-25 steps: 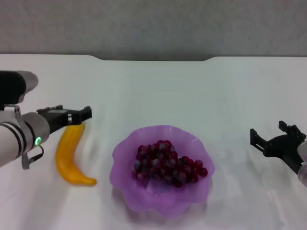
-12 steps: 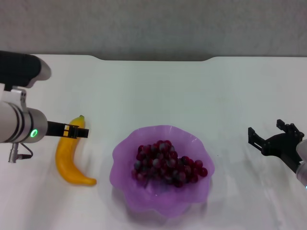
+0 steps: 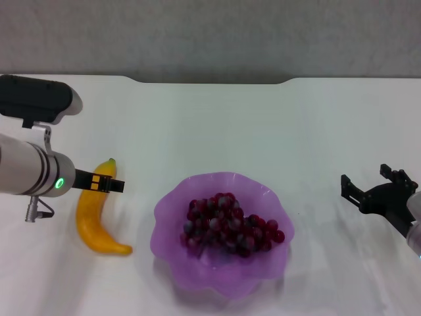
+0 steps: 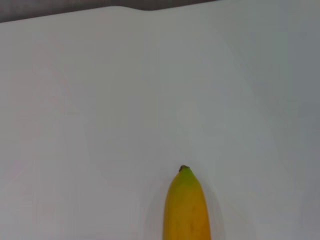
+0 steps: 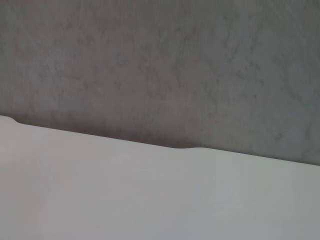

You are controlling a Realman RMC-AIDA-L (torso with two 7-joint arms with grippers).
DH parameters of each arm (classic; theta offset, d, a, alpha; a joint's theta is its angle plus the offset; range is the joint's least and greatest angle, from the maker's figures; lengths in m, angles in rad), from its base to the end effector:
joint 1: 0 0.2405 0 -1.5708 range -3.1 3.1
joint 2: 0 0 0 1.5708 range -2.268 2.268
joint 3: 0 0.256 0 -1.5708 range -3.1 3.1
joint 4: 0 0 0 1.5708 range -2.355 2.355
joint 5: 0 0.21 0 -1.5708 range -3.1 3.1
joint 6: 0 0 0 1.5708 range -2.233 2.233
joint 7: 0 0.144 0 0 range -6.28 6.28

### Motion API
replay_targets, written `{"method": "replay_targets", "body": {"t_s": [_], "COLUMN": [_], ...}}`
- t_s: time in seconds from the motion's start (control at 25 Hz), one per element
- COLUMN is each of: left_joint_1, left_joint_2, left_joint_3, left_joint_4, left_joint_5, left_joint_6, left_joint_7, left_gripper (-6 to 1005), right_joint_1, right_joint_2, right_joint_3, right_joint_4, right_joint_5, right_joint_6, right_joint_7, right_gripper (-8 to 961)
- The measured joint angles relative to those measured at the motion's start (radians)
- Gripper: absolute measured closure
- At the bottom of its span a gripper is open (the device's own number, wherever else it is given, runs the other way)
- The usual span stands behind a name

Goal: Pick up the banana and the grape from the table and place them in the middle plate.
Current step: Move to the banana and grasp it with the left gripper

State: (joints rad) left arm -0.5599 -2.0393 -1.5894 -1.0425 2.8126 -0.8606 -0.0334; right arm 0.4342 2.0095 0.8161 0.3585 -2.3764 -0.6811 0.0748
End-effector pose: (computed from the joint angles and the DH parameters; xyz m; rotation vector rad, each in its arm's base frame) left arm -0.2528 0.4074 -0.0125 -1.9193 -1.2237 0.1804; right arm 0.3391 0.3445 -0.0531 -1.8598 0.6992 0.3764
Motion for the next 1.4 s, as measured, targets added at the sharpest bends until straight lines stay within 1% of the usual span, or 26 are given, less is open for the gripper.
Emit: {"method": "replay_targets", "body": {"t_s": [0.2,0.44,0.52,0.6,0.76,1.16,1.4], "left_joint_1": [-0.015,-0.024,-0.026,-0.039,-0.052,-0.054,-0.052], "left_joint_2": [-0.002,0.000,0.001,0.002,0.001,-0.002,-0.002], "left_joint_3": [0.005,-0.005,-0.005,-0.005,-0.002,-0.002,-0.005], "left_joint_4": [0.052,0.147,0.163,0.207,0.243,0.249,0.249], "left_joint_5": [-0.005,-0.004,-0.002,0.001,0.000,-0.008,-0.031], "left_joint_6": [0.045,0.139,0.147,0.162,0.176,0.182,0.193], "left_joint_7": [-0.009,-0.030,-0.030,-0.028,-0.025,-0.031,-0.031], "left_gripper": [121,121,121,120,120,139,347], "right_joint_1": [0.000,0.000,-0.001,0.000,0.000,0.002,0.002], "right_joint_2": [0.000,0.000,0.000,0.000,0.000,0.000,0.000], "right_joint_3": [0.000,0.000,0.000,0.000,0.000,0.000,0.000], "right_joint_4": [0.001,0.003,0.003,0.003,0.002,0.004,0.007], "right_joint_5": [0.000,-0.001,0.000,0.000,-0.001,-0.001,-0.003], "right_joint_6": [0.000,-0.001,-0.003,-0.004,-0.004,-0.007,-0.007], "right_joint_7": [0.000,0.000,0.000,0.000,0.000,0.007,0.007], "right_gripper": [61,61,61,61,61,61,61]}}
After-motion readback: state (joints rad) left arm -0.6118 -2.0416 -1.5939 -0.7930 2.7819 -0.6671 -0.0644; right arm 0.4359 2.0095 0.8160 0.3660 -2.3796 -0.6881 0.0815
